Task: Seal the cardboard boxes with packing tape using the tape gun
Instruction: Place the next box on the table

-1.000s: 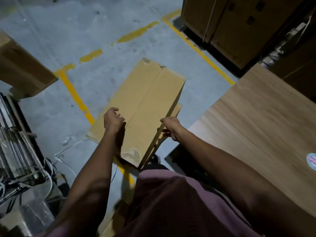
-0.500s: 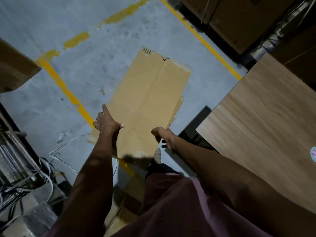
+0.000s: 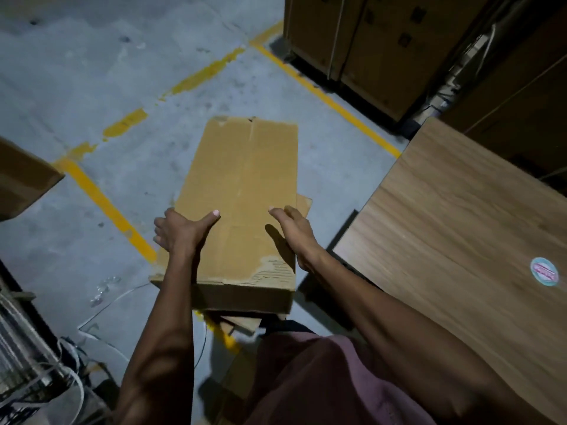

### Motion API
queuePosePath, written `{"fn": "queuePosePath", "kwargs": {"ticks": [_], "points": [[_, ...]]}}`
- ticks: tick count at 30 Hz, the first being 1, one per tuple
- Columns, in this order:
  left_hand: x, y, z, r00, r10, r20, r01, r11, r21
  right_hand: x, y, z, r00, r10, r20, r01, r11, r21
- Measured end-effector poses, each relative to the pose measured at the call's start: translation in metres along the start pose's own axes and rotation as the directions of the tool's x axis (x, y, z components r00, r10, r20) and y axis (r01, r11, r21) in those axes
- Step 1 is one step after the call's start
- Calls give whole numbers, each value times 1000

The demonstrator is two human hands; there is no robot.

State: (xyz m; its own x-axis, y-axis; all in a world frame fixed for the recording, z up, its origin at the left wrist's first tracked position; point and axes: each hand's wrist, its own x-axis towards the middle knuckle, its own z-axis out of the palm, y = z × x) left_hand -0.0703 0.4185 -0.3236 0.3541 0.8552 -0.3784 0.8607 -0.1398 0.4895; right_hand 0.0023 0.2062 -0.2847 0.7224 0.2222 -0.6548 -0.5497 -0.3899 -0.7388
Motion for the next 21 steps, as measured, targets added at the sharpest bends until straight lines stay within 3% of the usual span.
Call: {"fn": "queuePosePath", "kwargs": {"ticks": [4, 9, 12, 16, 21], "points": [[-35, 13, 3, 997, -64, -51, 63, 998, -17, -15, -17, -39, 998, -50, -31, 54, 986, 158], [-80, 37, -13, 987, -98, -130, 91, 994, -61, -50, -36, -78, 980, -200, 22, 193, 965, 180], [-113, 54, -29, 978, -57, -200, 43, 996, -76, -82, -37, -94, 967, -256, 12, 248, 945, 213], [-157, 76, -62, 945, 39, -324, -64, 996, -68, -121, -25, -118, 955, -294, 48, 251, 880, 402], [-218, 106, -80, 900, 177, -399, -215, 975, -51, -161, -5, -156, 937, -348, 20, 307, 852, 425]]}}
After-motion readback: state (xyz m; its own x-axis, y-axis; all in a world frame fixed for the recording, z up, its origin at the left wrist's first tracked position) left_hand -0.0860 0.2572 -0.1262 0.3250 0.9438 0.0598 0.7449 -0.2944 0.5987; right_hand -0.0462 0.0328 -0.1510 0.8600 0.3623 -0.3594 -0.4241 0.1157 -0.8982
